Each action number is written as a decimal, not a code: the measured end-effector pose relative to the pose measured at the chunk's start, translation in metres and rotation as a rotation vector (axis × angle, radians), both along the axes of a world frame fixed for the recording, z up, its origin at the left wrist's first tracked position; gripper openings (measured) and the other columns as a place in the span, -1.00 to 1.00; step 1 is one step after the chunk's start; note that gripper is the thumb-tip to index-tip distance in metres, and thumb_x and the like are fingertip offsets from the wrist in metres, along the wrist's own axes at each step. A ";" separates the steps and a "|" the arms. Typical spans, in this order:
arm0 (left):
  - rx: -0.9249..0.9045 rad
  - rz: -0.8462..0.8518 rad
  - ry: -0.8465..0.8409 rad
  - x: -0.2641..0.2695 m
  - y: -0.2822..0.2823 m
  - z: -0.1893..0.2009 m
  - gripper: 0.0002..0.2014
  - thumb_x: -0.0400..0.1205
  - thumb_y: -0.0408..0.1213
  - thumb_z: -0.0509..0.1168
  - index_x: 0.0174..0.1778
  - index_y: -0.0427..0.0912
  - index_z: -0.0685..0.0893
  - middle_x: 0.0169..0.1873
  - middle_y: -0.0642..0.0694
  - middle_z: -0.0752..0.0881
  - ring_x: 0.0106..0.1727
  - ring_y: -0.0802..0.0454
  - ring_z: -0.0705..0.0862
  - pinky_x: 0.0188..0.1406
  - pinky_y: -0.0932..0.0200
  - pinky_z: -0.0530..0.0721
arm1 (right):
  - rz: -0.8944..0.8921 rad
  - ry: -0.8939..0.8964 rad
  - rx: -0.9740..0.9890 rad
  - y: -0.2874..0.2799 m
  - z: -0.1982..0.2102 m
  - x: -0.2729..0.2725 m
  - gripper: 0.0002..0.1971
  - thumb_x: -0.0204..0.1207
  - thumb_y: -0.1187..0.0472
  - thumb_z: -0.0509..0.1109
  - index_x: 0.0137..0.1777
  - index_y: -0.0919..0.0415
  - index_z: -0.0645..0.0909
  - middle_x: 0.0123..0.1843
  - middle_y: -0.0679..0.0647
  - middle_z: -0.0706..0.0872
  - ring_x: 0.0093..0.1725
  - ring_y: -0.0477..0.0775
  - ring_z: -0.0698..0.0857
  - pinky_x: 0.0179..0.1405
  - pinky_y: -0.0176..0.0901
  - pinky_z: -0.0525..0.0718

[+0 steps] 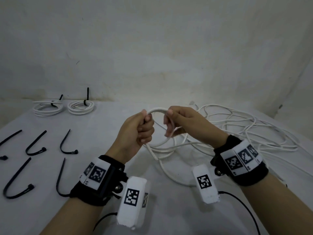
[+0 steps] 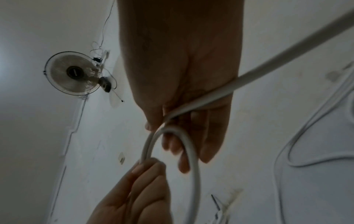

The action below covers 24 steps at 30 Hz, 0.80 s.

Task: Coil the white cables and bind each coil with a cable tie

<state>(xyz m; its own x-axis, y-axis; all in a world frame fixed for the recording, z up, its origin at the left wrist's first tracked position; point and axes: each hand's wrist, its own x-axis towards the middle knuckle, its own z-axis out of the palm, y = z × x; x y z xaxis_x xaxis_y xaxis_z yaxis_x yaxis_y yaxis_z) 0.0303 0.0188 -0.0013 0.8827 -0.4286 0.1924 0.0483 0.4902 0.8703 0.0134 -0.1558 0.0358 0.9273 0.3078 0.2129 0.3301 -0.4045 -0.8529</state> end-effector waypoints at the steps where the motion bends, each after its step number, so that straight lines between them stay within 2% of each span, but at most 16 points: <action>1: -0.010 0.016 0.021 0.001 0.002 0.000 -0.65 0.76 -0.12 -0.06 -0.35 -0.12 0.31 -0.65 0.11 0.21 -0.70 0.26 0.16 -0.72 0.38 0.13 | 0.007 0.021 -0.043 -0.008 -0.004 -0.001 -0.75 0.71 0.16 0.18 -0.12 0.22 0.61 -0.30 0.08 0.68 -0.26 0.06 0.74 -0.19 -0.09 0.71; 3: -0.048 0.049 0.061 0.006 0.006 -0.001 -0.65 0.76 -0.10 -0.05 -0.36 -0.10 0.29 -0.66 0.12 0.21 -0.72 0.26 0.16 -0.75 0.38 0.10 | -0.030 -0.003 -0.215 -0.030 -0.016 -0.001 -0.84 0.68 0.27 0.25 -0.05 0.18 0.66 -0.25 0.02 0.72 -0.24 0.02 0.77 -0.12 -0.10 0.72; 7: -0.169 0.098 0.126 0.015 0.015 -0.002 -0.63 0.77 -0.10 -0.06 -0.38 -0.09 0.29 -0.69 0.12 0.22 -0.76 0.27 0.17 -0.79 0.38 0.11 | -0.161 -0.086 -0.611 -0.086 -0.028 -0.010 -0.81 0.55 0.34 0.35 -0.21 0.03 0.64 -0.27 -0.05 0.75 -0.21 -0.15 0.72 -0.08 -0.25 0.60; 11: -0.275 0.121 0.154 0.018 0.022 -0.002 -0.63 0.74 -0.09 -0.04 -0.40 -0.07 0.31 -0.71 0.10 0.23 -0.73 0.21 0.07 -0.79 0.39 0.12 | -0.288 -0.099 -0.816 -0.130 -0.024 -0.014 -0.71 0.53 0.31 0.37 -0.30 -0.11 0.53 -0.27 -0.15 0.67 -0.19 -0.08 0.63 -0.20 -0.30 0.49; 13: -0.344 0.130 0.165 0.020 0.027 -0.002 -0.67 0.63 -0.09 0.05 -0.46 -0.06 0.37 -0.72 0.09 0.24 -0.63 0.16 -0.02 -0.79 0.39 0.12 | -0.336 -0.093 -0.845 -0.144 -0.019 -0.012 -0.71 0.54 0.29 0.38 -0.30 -0.11 0.49 -0.28 -0.16 0.64 -0.20 -0.04 0.62 -0.19 -0.21 0.52; 15: -0.366 0.140 0.165 0.022 0.030 -0.003 -0.71 0.54 -0.07 0.11 -0.50 -0.05 0.40 -0.72 0.09 0.25 -0.59 0.15 -0.04 -0.79 0.39 0.12 | -0.358 -0.094 -0.847 -0.150 -0.015 -0.008 -0.71 0.55 0.29 0.37 -0.30 -0.10 0.46 -0.27 -0.18 0.66 -0.20 -0.06 0.64 -0.21 -0.21 0.54; 17: -0.366 0.153 0.170 0.023 0.030 -0.006 -0.73 0.53 -0.06 0.12 -0.48 -0.04 0.38 -0.72 0.09 0.24 -0.59 0.14 -0.03 -0.78 0.39 0.13 | -0.359 -0.135 -0.842 -0.149 -0.012 -0.004 -0.70 0.57 0.33 0.33 -0.29 -0.09 0.45 -0.28 -0.18 0.69 -0.20 -0.08 0.65 -0.25 -0.27 0.50; 18: -0.370 0.160 0.173 0.023 0.030 -0.007 -0.73 0.53 -0.06 0.12 -0.47 -0.04 0.37 -0.72 0.10 0.24 -0.58 0.14 -0.03 -0.78 0.39 0.14 | -0.369 -0.171 -0.801 -0.148 -0.009 -0.001 -0.70 0.58 0.35 0.30 -0.28 -0.07 0.45 -0.29 -0.15 0.71 -0.22 -0.07 0.67 -0.23 -0.24 0.52; 22: -0.383 0.163 0.179 0.025 0.028 -0.011 -0.72 0.52 -0.05 0.13 -0.49 -0.04 0.39 -0.71 0.10 0.24 -0.57 0.14 -0.02 -0.76 0.39 0.15 | -0.472 -0.254 -0.310 -0.139 0.026 0.008 -0.69 0.64 0.43 0.18 -0.23 0.02 0.49 -0.33 0.10 0.71 -0.31 0.16 0.74 -0.15 0.12 0.71; 24: -0.376 0.155 0.179 0.025 0.025 -0.013 -0.72 0.52 -0.05 0.12 -0.49 -0.04 0.39 -0.71 0.10 0.24 -0.58 0.15 -0.02 -0.76 0.39 0.15 | -0.492 -0.346 -0.130 -0.129 0.050 0.006 -0.70 0.67 0.41 0.13 -0.17 0.04 0.50 -0.33 0.10 0.65 -0.38 0.09 0.74 -0.20 0.11 0.74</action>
